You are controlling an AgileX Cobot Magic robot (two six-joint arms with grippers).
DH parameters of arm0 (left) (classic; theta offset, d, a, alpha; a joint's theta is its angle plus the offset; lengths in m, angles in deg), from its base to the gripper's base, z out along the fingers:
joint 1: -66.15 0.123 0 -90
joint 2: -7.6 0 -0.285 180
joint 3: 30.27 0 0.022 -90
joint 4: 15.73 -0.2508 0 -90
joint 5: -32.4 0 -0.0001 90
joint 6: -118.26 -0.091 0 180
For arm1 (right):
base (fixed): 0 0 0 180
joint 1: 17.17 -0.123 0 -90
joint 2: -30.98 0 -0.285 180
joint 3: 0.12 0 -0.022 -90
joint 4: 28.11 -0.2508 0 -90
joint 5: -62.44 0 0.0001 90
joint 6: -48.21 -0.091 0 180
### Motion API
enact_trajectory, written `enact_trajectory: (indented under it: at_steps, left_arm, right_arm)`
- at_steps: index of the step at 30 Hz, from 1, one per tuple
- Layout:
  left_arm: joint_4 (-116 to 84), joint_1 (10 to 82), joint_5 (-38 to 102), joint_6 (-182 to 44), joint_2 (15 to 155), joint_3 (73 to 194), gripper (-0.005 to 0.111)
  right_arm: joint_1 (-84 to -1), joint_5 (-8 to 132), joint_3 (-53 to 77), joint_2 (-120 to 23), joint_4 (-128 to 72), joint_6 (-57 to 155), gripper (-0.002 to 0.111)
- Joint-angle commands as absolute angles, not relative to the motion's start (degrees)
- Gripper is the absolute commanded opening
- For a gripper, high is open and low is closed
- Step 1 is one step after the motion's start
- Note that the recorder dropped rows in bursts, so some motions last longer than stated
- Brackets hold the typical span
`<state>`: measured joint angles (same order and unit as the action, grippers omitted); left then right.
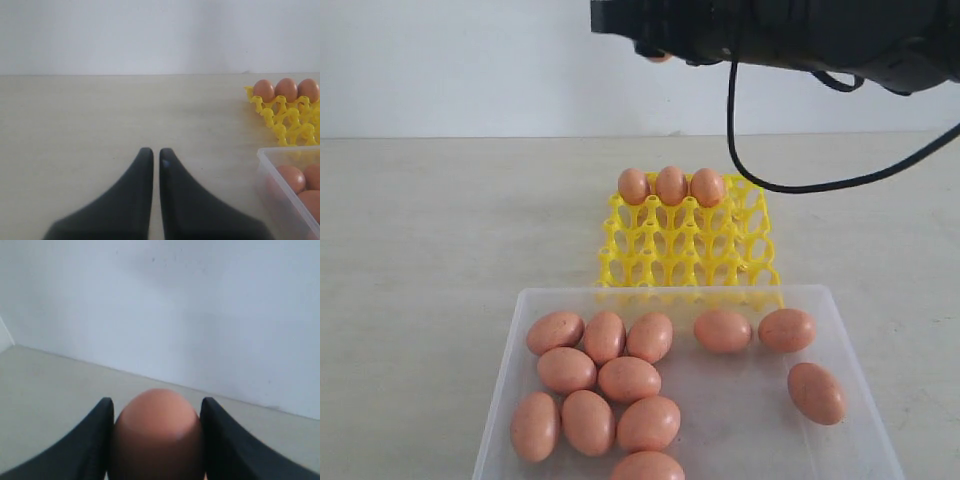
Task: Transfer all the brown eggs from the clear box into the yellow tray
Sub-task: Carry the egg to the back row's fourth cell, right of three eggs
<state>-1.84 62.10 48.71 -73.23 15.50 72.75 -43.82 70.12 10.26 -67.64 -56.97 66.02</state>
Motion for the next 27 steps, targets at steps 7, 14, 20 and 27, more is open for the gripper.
enact_trajectory:
  at_steps: [7,14,20,27]
  left_arm:
    - [-1.78,61.59,48.64,-73.37,15.38,72.52,0.004]
    - [-1.78,61.59,48.64,-73.37,15.38,72.52,0.004]
    - [-1.78,61.59,48.64,-73.37,15.38,72.52,0.004]
    - [-1.78,61.59,48.64,-73.37,15.38,72.52,0.004]
  right_arm:
    - [-42.10,88.22,26.96,-54.88,-61.03,70.55,0.000]
    - [-31.69,82.12,26.90,-54.70,-57.41,65.80,0.000]
    - [-28.40,65.19,21.76,-55.20,-47.17,65.78,0.000]
    - [-28.40,65.40,21.19,-66.26,-46.87,70.88,0.000]
